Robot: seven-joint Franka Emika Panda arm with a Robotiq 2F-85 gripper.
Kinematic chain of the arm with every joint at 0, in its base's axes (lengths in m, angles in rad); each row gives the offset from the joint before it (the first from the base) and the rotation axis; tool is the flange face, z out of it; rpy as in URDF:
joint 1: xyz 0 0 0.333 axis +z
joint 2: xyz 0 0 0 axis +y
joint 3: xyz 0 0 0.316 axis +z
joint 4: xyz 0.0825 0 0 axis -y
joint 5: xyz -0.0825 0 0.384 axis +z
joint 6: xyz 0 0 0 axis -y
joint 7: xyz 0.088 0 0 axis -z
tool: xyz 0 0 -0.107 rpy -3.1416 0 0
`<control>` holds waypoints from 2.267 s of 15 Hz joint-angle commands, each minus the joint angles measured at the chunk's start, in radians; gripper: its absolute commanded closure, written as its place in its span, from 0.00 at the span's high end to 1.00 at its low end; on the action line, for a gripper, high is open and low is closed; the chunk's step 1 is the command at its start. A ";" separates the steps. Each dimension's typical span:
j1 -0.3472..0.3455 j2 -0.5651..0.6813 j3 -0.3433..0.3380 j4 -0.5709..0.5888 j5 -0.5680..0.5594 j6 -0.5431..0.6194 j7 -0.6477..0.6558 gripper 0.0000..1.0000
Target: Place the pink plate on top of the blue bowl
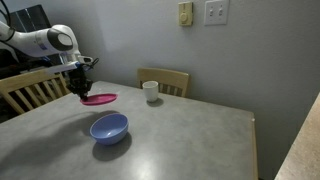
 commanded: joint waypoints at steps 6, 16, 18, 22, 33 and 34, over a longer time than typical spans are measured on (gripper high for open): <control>-0.017 -0.068 -0.001 -0.065 0.001 -0.029 0.084 0.03; -0.078 -0.259 -0.013 -0.414 0.024 0.113 0.214 0.03; -0.083 -0.296 -0.022 -0.443 0.010 0.108 0.231 0.03; -0.093 -0.346 -0.040 -0.470 -0.018 0.117 0.272 0.03; -0.121 -0.296 -0.065 -0.427 -0.028 0.131 0.263 0.03; -0.123 -0.290 -0.066 -0.424 -0.028 0.127 0.263 0.03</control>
